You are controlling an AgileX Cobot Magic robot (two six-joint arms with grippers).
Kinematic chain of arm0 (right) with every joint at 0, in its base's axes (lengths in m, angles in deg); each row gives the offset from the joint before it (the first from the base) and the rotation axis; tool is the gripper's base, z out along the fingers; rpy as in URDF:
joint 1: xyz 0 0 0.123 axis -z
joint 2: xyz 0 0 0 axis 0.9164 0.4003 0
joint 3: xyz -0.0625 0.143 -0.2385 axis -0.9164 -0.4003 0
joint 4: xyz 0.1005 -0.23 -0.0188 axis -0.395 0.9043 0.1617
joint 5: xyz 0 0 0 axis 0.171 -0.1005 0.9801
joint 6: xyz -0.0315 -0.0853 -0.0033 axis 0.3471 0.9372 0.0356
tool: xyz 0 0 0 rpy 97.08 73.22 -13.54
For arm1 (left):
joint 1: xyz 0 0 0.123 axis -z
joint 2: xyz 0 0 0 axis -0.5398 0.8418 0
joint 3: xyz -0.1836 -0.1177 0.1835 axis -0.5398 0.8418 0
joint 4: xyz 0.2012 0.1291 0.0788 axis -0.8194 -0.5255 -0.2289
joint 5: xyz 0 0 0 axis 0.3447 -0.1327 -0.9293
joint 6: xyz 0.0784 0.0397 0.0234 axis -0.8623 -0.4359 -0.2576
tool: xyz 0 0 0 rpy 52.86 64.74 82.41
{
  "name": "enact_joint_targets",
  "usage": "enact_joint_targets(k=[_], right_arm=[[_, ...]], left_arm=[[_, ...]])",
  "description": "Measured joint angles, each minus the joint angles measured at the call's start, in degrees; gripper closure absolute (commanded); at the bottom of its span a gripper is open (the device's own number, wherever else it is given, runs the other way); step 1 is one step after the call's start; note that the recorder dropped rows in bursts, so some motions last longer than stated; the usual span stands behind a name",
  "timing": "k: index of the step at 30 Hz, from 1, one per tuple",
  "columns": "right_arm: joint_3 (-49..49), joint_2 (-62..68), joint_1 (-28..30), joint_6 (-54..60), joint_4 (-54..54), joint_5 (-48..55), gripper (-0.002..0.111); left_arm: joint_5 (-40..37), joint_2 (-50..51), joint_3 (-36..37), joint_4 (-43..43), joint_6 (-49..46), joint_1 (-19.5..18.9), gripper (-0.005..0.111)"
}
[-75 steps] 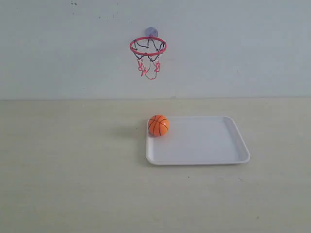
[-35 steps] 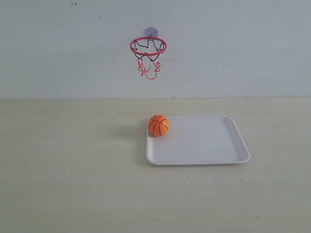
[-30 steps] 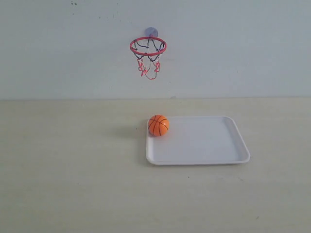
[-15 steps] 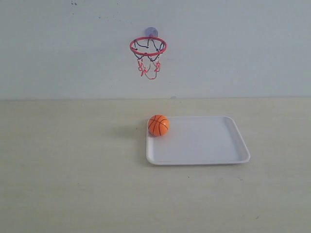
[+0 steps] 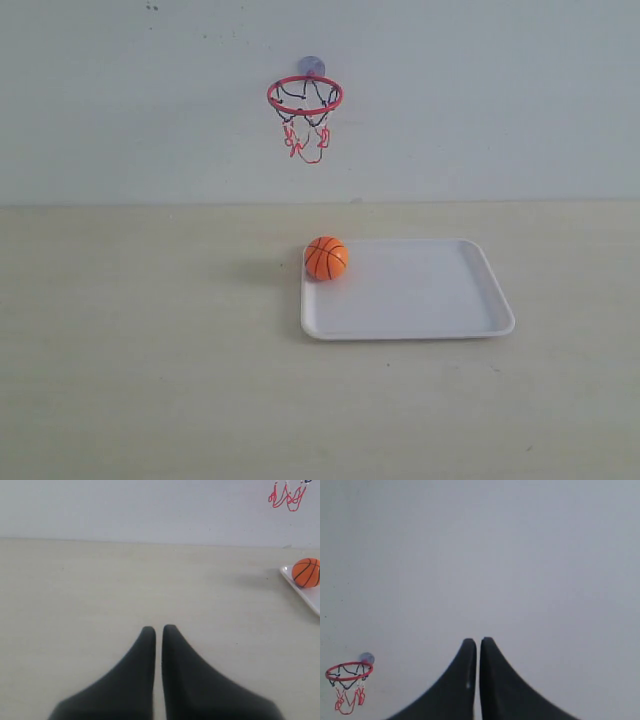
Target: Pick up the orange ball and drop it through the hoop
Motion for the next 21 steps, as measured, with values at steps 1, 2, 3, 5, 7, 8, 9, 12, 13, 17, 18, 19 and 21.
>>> enact_joint_targets(k=[1,2,3,5,7,8,9,12,13,17,18,19,21], right_arm=[[2.7,1.6,0.0,1.4,0.0,2.0,0.106],[4.9,3.8,0.0,2.3,0.0,4.2,0.106],[7.7,6.4,0.0,2.9,0.0,7.3,0.106],[12.8,12.6,0.0,3.8,0.0,14.6,0.106],[16.7,18.8,0.0,3.9,0.0,21.1,0.106],[18.1,22.1,0.0,3.9,-0.2,23.0,0.106],[18.9,24.6,0.0,3.9,-0.4,24.1,0.106],[20.4,32.1,0.0,3.9,-0.6,23.7,0.106],[20.7,34.1,0.0,3.9,-0.6,22.2,0.106],[20.7,39.9,0.0,4.0,-0.7,15.9,0.106],[20.7,40.9,0.0,3.7,-0.7,14.8,0.106],[20.8,42.0,0.0,3.2,-0.8,13.7,0.106],[20.8,43.3,0.0,2.1,-0.9,11.7,0.106]], left_arm=[[0.0,0.0,0.0,0.0,0.0,0.0,0.103],[0.0,0.0,0.0,0.0,0.0,0.0,0.103],[0.0,0.0,0.0,0.0,0.0,0.0,0.103],[0.0,0.0,0.0,0.0,0.0,0.0,0.103],[0.0,0.0,0.0,0.0,0.0,0.0,0.103],[0.0,0.0,0.0,0.0,0.0,0.0,0.103],[0.0,0.0,0.0,0.0,0.0,0.0,0.103],[0.0,0.0,0.0,0.0,0.0,0.0,0.103],[0.0,0.0,0.0,0.0,0.0,0.0,0.103],[0.0,0.0,0.0,0.0,0.0,0.0,0.103],[0.0,0.0,0.0,0.0,0.0,0.0,0.103],[0.0,0.0,0.0,0.0,0.0,0.0,0.103],[0.0,0.0,0.0,0.0,0.0,0.0,0.103]])
